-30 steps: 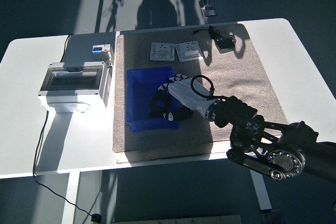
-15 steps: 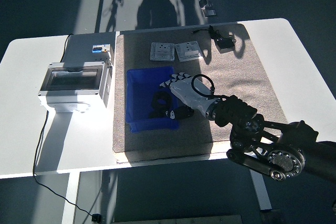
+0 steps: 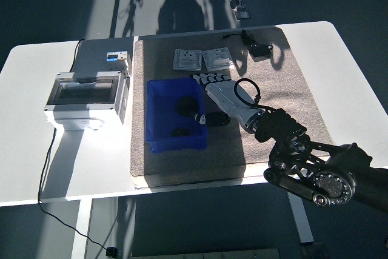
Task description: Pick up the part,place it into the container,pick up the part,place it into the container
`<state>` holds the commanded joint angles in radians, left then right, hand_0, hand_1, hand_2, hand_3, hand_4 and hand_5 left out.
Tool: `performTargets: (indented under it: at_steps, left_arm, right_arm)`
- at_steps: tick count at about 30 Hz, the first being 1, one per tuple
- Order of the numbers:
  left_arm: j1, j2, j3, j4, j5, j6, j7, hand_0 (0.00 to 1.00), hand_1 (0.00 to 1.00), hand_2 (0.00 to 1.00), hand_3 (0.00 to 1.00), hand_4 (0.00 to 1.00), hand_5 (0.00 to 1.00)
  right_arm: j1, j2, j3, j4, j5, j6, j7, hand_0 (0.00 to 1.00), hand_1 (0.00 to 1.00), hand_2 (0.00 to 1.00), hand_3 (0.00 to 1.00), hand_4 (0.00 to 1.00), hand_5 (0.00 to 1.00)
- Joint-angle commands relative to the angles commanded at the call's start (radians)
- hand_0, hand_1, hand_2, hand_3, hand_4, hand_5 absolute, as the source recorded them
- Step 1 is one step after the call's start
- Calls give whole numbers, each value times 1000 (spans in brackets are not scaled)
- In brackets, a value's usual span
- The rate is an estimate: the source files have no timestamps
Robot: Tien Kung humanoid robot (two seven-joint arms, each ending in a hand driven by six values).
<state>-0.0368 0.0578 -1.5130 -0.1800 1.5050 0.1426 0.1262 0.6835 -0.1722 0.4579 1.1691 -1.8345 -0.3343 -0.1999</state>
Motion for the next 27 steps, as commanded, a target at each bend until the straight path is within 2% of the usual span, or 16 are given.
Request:
performTargets:
  at_steps: [7,8,9,13,14,19,20,25,26,27]
  left_arm:
    - [1,-3,12,0,-7,0,1,681,647,599,636,660,641]
    - [2,-4,15,0,-11,0,0,681,647,603,636,660,643]
    - [4,-6,17,0,-15,0,0,681,647,603,636,660,643]
    - [9,-7,35,0,-42,1,-7,681,647,603,636,660,643]
    - [9,-7,39,0,-50,2,-8,682,647,611,637,660,643]
    - [6,-4,41,0,-54,3,-12,682,647,611,637,660,643]
    - [5,-4,40,0,-53,3,-12,682,648,617,639,660,643]
    - [2,0,37,0,-48,2,-11,682,648,617,639,660,643]
    - [2,0,36,0,-47,1,-11,682,648,614,639,660,641]
    - [2,0,36,0,-46,1,-11,682,648,614,639,660,641]
  right_arm:
    - [-152,-52,173,37,207,-141,145,998,998,998,994,785,468]
    - [-177,-61,201,50,234,-156,169,941,766,815,884,805,485]
    - [-209,-70,238,64,268,-167,195,941,766,815,884,805,485]
    - [-334,-105,380,125,392,-177,293,941,766,815,884,805,485]
    - [-363,-109,413,132,420,-177,315,822,603,695,824,799,466]
    - [-493,-102,572,136,570,-177,427,822,603,695,824,799,466]
    - [-511,-98,597,135,596,-178,445,754,550,684,779,807,461]
    - [-558,-82,718,131,723,-187,498,754,550,684,779,807,461]
    - [-560,-80,736,130,743,-187,502,713,492,655,749,796,461]
    - [-562,-79,750,129,762,-187,505,713,492,655,749,796,461]
